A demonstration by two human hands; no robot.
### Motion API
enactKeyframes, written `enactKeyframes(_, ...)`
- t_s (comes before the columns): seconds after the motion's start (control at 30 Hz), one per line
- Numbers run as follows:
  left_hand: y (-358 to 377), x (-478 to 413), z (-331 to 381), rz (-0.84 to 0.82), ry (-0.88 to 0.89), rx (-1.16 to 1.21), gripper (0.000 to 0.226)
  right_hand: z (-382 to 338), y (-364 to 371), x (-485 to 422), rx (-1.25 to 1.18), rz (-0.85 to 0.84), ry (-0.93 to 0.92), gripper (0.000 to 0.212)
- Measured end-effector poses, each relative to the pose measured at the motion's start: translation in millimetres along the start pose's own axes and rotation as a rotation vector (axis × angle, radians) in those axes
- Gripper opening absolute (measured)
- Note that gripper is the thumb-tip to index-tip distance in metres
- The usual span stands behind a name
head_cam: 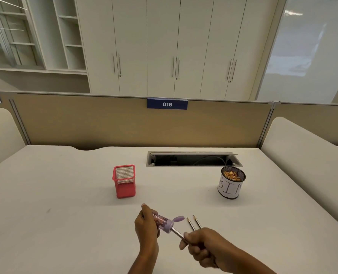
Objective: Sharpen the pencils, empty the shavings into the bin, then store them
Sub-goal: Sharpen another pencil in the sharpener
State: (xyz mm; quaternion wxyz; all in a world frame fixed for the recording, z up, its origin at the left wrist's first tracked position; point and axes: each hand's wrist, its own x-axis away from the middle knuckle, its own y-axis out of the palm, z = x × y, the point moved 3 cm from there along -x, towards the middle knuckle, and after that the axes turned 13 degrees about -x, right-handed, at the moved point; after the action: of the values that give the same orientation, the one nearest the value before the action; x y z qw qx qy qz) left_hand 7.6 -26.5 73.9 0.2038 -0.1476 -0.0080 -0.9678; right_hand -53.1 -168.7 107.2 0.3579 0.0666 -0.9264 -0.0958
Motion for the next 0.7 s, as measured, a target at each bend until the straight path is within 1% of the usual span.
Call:
enactKeyframes(0.1, -1.1, -3.1, -8.0, 0.058, -0.072, 0.033, 0.044, -11.1, 5.2, 5.9, 0.783, 0.311, -0.524, 0.016)
enactKeyframes(0.13, -1.2, -3.5, -9.9, 0.071, -0.098, 0.055, 0.044, -11.6, 9.6, 8.7, 1.043, 0.390, -0.687, 0.018)
enactKeyframes(0.17, -1.0, -3.7, -11.2, 0.074, -0.115, 0.071, 0.043, -7.5, 9.3, 5.7, 1.300, 0.476, -0.789, 0.023)
enactKeyframes(0.2, -0.2, -4.0, -11.7, 0.070, -0.124, 0.079, 0.043, -4.9, 9.5, 6.4, 1.425, 0.523, -0.873, 0.028)
enactKeyframes(0.23, 1.1, -4.0, -11.9, 0.062, -0.126, 0.080, 0.044, -4.2, 11.2, 5.9, 1.468, 0.528, -0.930, 0.032)
enactKeyframes(0.27, 2.0, -4.2, -11.9, 0.056, -0.125, 0.076, 0.044, -4.6, 11.1, 4.0, 1.471, 0.546, -0.938, 0.033)
enactKeyframes(0.3, 2.9, -4.4, -12.1, 0.050, -0.122, 0.070, 0.043, -4.0, 10.8, 2.2, 1.531, 0.558, -0.937, 0.033)
enactKeyframes(0.33, 3.6, -4.5, -12.3, 0.043, -0.119, 0.064, 0.043, -4.4, 11.9, 3.7, 1.562, 0.531, -0.902, 0.028)
enactKeyframes(0.37, 3.7, -4.5, -12.2, 0.037, -0.114, 0.057, 0.042, -7.4, 13.1, 4.9, 1.491, 0.496, -0.842, 0.017)
enactKeyframes(0.4, 4.0, -4.5, -11.7, 0.033, -0.106, 0.051, 0.041, -9.6, 10.8, 1.4, 1.328, 0.475, -0.785, 0.011)
enactKeyframes(0.47, 4.6, -5.4, -9.2, 0.030, -0.073, 0.036, 0.041, -8.5, 1.4, -6.4, 0.851, 0.321, -0.541, 0.029)
enactKeyframes(0.5, 5.1, -5.9, -7.1, 0.025, -0.052, 0.032, 0.042, -8.0, -3.5, -9.8, 0.607, 0.248, -0.422, 0.033)
enactKeyframes(0.6, 7.2, -4.6, -0.8, -0.011, -0.026, 0.035, 0.044, 0.5, -13.9, -14.6, -0.074, -0.005, 0.086, 0.035)
enactKeyframes(0.63, 8.1, -4.2, 0.3, -0.026, -0.020, 0.036, 0.044, 2.2, -13.6, -13.1, -0.224, -0.077, 0.199, 0.033)
enactKeyframes(0.67, 8.6, -4.6, 1.6, -0.038, -0.014, 0.029, 0.045, 2.6, -12.1, -11.4, -0.304, -0.126, 0.248, 0.028)
enactKeyframes(0.7, 9.2, -5.4, 2.2, -0.045, -0.011, 0.019, 0.045, 2.4, -11.5, -11.0, -0.323, -0.141, 0.241, 0.025)
